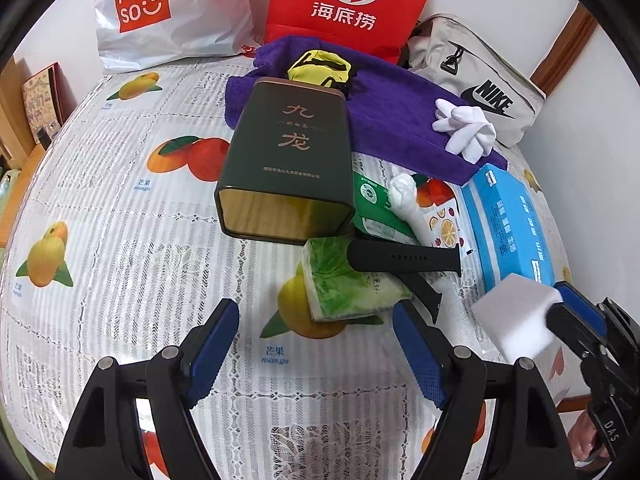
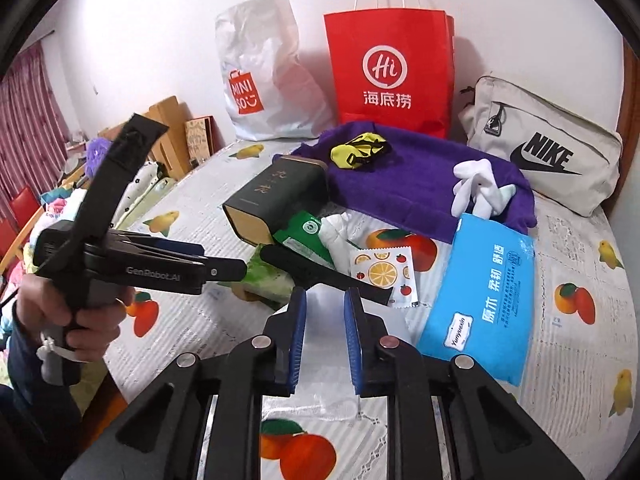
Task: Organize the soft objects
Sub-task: 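Close the right tool on the white sponge block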
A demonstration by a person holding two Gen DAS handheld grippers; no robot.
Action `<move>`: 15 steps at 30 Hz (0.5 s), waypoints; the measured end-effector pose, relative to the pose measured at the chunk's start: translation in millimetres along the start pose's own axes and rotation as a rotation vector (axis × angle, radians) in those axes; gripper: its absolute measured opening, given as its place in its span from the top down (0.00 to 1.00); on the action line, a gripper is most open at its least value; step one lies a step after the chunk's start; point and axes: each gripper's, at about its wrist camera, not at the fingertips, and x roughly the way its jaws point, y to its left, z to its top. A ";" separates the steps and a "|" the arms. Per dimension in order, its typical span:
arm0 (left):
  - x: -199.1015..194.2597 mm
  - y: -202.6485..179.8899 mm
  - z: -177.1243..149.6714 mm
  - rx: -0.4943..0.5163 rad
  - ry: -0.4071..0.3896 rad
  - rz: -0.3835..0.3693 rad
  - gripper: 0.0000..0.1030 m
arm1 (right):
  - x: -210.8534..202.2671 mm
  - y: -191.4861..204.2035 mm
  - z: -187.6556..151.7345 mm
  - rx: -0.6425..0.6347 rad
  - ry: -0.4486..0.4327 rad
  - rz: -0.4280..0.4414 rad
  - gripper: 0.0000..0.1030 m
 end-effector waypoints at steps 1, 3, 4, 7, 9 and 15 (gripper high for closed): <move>0.3 -0.9 -0.4 0.001 0.000 -0.003 0.24 | -1.2 -0.9 0.5 0.004 -0.002 -0.004 0.81; -0.1 -3.8 -1.2 0.006 -0.004 -0.016 0.24 | -3.6 -2.7 1.6 0.009 -0.007 -0.009 0.81; -0.7 -5.0 -1.5 0.009 -0.006 -0.023 0.24 | -4.8 -3.8 2.2 0.015 -0.010 -0.010 0.81; -1.8 -10.9 -0.1 0.027 -0.020 -0.045 0.24 | -8.9 -5.2 5.2 0.017 -0.016 -0.012 0.81; -0.2 -15.0 2.7 0.040 -0.030 -0.055 0.24 | -11.6 -6.4 7.5 0.019 -0.026 -0.009 0.81; 7.5 -24.3 9.3 0.079 -0.046 -0.053 0.24 | -4.1 -7.3 2.8 0.011 0.002 0.012 0.81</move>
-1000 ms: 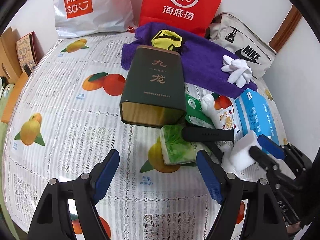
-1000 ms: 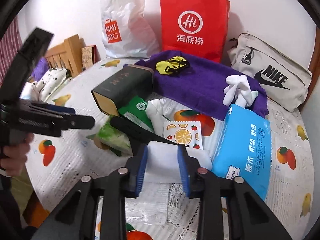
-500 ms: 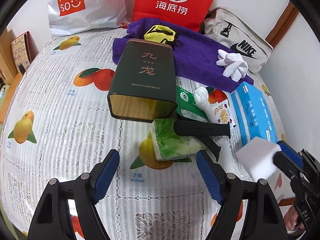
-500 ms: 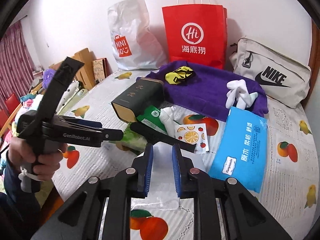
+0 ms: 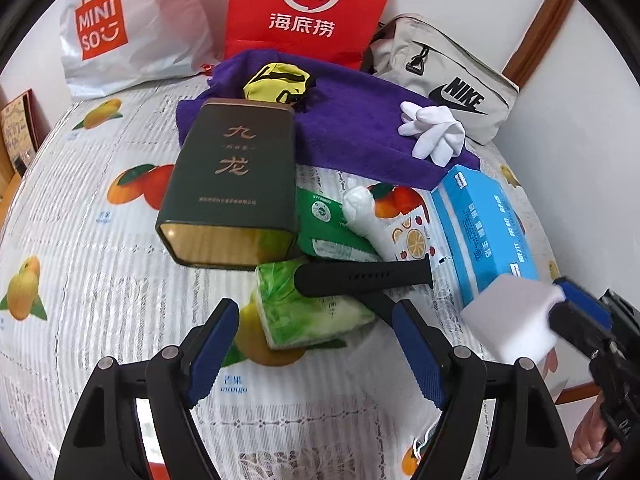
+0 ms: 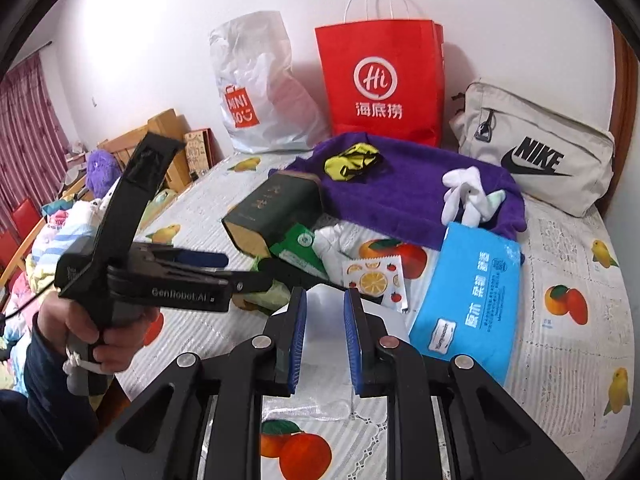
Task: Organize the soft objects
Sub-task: 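Close the right tool on the white sponge block, then lift the white sponge block with the right tool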
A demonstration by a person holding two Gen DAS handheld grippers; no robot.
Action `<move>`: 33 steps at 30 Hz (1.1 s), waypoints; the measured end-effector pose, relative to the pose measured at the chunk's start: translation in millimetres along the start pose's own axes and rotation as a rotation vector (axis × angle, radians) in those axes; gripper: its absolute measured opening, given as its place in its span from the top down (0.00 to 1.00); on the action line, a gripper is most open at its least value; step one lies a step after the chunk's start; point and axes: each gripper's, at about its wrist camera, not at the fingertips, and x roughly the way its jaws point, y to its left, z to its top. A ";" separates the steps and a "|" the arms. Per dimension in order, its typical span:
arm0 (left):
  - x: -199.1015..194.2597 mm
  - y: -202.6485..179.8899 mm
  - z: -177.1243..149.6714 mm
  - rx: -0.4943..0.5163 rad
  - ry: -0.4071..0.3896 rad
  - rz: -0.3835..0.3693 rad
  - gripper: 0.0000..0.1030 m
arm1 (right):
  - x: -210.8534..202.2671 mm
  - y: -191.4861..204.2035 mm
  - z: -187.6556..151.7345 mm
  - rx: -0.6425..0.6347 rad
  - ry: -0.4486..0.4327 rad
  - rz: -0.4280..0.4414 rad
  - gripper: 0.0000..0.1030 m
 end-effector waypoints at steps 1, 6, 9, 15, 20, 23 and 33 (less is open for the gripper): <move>0.7 -0.3 0.3 0.005 -0.002 0.008 0.24 | 1.6 0.0 -2.1 0.000 0.005 0.007 0.81; 5.0 4.5 -0.8 -0.002 0.012 0.034 0.24 | 10.1 10.7 -16.9 -0.052 0.060 0.028 0.83; 5.5 7.3 -2.7 -0.007 0.014 0.033 0.24 | 12.3 14.8 -29.2 -0.066 0.101 0.023 0.83; 5.1 11.0 -4.7 -0.014 0.015 0.025 0.24 | 16.2 5.4 -44.3 -0.015 0.152 -0.020 0.81; 4.4 10.8 -6.6 -0.008 0.016 0.017 0.24 | 19.3 -3.0 -47.1 0.038 0.162 -0.036 0.47; 5.5 11.7 -8.0 -0.013 0.021 0.016 0.24 | 26.2 -8.6 -46.6 0.098 0.164 -0.037 0.43; 8.0 17.1 -14.4 -0.006 0.035 0.019 0.24 | 53.9 -4.0 -49.0 0.229 0.181 -0.081 0.42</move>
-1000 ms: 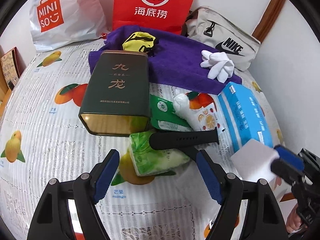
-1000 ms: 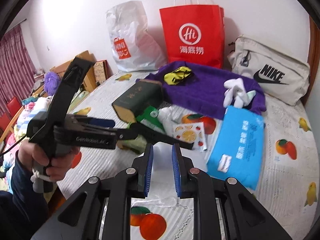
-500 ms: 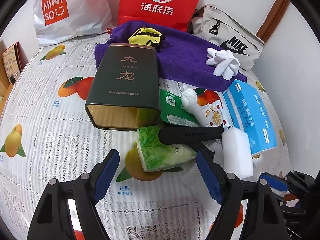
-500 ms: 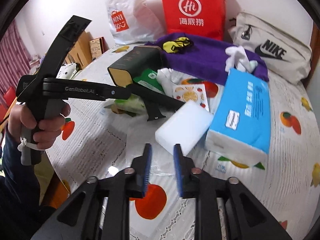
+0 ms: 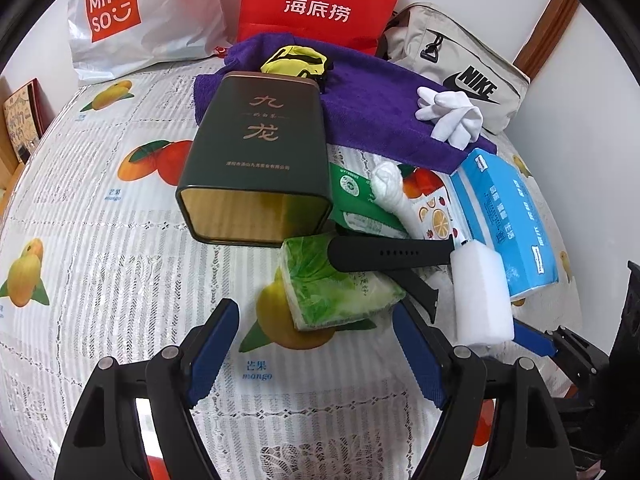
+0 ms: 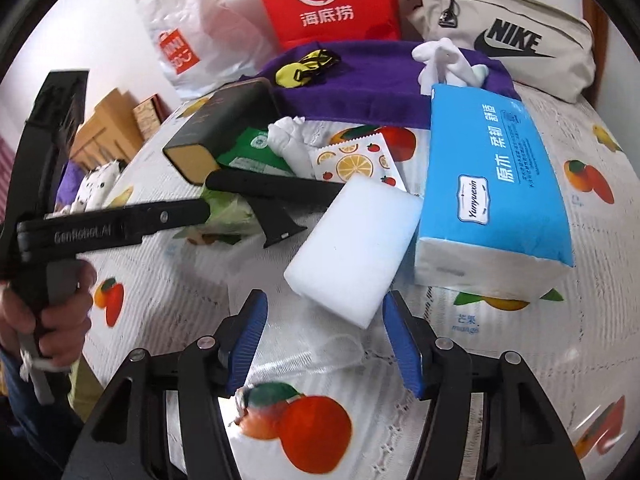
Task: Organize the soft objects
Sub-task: 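Lift the white sponge block with the right tool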
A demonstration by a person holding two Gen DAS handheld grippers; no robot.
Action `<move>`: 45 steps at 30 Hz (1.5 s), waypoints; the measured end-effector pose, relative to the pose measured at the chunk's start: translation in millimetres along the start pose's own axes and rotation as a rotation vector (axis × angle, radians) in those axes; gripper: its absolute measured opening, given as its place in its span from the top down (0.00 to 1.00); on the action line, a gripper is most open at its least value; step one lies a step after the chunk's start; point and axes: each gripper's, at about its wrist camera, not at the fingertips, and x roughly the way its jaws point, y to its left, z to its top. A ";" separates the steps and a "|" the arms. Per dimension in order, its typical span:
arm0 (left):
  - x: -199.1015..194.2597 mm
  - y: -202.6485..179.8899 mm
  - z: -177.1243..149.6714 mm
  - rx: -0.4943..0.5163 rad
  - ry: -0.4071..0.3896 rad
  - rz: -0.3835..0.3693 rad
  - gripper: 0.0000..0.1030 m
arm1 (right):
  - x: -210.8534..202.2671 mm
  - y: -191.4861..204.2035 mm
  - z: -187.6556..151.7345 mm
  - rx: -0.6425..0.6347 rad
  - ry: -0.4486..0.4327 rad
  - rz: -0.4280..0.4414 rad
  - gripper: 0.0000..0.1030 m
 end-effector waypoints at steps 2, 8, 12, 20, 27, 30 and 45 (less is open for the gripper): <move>-0.3 1.1 -0.8 0.004 0.001 0.001 0.24 | 1.1 3.1 2.1 0.013 -0.007 -0.011 0.41; -1.2 2.7 -2.8 0.003 0.001 -0.012 0.24 | 8.2 0.5 8.4 0.128 -0.022 -0.054 0.41; -1.5 3.9 -5.6 0.011 0.004 -0.016 0.24 | 11.5 -0.6 10.6 0.170 -0.060 -0.067 0.49; -3.9 9.6 -6.7 0.001 -0.008 -0.024 0.24 | 4.1 -1.3 5.3 0.133 -0.069 -0.053 0.56; -5.9 3.6 -7.0 0.005 -0.023 -0.046 0.24 | -21.2 -0.1 -3.9 0.074 -0.087 -0.038 0.56; -7.1 -4.6 -6.3 0.018 -0.030 -0.055 0.24 | -34.4 1.6 -5.6 0.051 -0.111 -0.025 0.56; -12.7 -73.8 33.2 0.197 -0.134 -0.012 0.30 | -90.8 -52.5 14.3 0.030 -0.244 -0.101 0.56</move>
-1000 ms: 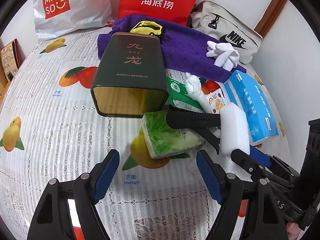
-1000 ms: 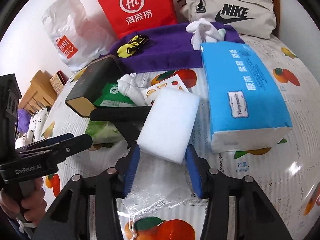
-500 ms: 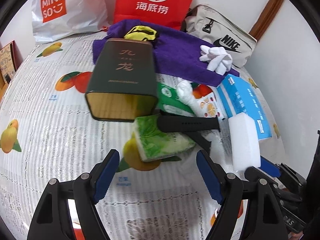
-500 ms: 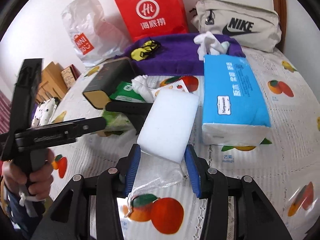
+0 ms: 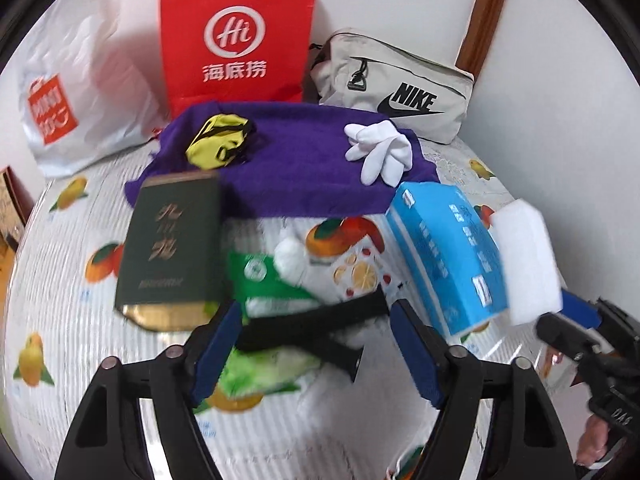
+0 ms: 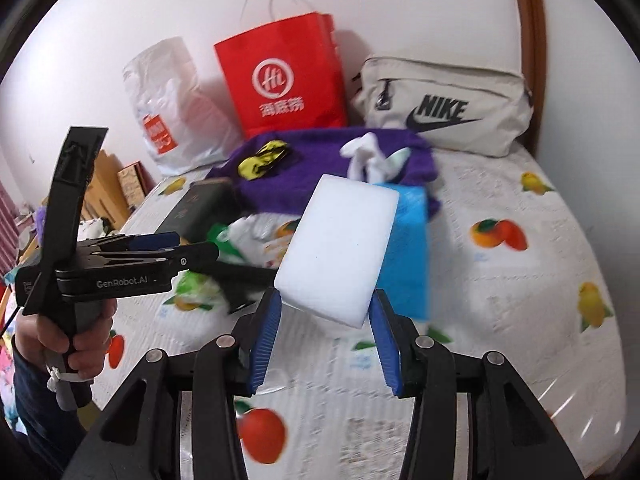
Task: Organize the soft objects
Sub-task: 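Lift the white sponge block with the right tool, then grasp the white tissue with the left tool while the right tool carries the sponge toward the towel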
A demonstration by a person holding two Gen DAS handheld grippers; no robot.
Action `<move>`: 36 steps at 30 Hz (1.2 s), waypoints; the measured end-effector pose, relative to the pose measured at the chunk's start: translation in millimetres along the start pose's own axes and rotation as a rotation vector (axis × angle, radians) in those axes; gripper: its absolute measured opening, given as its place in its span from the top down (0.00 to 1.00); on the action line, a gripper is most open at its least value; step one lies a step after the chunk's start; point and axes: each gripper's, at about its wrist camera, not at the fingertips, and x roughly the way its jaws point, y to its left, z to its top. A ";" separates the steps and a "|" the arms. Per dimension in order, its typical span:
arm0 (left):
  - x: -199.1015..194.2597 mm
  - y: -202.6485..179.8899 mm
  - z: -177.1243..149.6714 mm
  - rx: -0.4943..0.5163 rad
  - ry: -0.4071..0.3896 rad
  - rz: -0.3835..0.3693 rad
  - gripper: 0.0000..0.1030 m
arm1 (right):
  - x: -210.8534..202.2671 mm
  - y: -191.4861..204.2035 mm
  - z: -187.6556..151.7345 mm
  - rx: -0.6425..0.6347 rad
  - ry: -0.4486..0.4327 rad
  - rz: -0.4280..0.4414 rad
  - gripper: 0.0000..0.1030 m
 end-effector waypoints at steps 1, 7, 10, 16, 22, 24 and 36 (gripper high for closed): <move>2.6 -2.4 1.7 0.010 0.002 0.007 0.31 | -0.4 -3.9 1.5 -0.003 -0.002 -0.007 0.56; 33.1 -17.2 15.4 0.084 0.060 0.085 0.43 | 1.6 -28.5 7.3 0.038 -0.011 -0.010 0.56; 45.4 -21.0 19.5 0.096 0.087 0.119 0.46 | 4.8 -35.8 8.8 0.049 -0.008 -0.002 0.56; 67.5 -22.3 22.8 0.104 0.155 0.195 0.55 | 13.6 -42.7 9.6 0.059 0.011 0.016 0.56; 77.9 -16.0 24.0 0.074 0.190 0.182 0.61 | 20.9 -47.2 12.2 0.066 0.021 0.028 0.56; 79.0 -14.0 24.6 0.057 0.196 0.171 0.72 | 22.5 -47.3 12.8 0.066 0.023 0.034 0.56; 40.6 -9.2 30.6 0.037 0.120 0.120 0.77 | 13.1 -38.8 19.4 0.035 0.007 0.045 0.56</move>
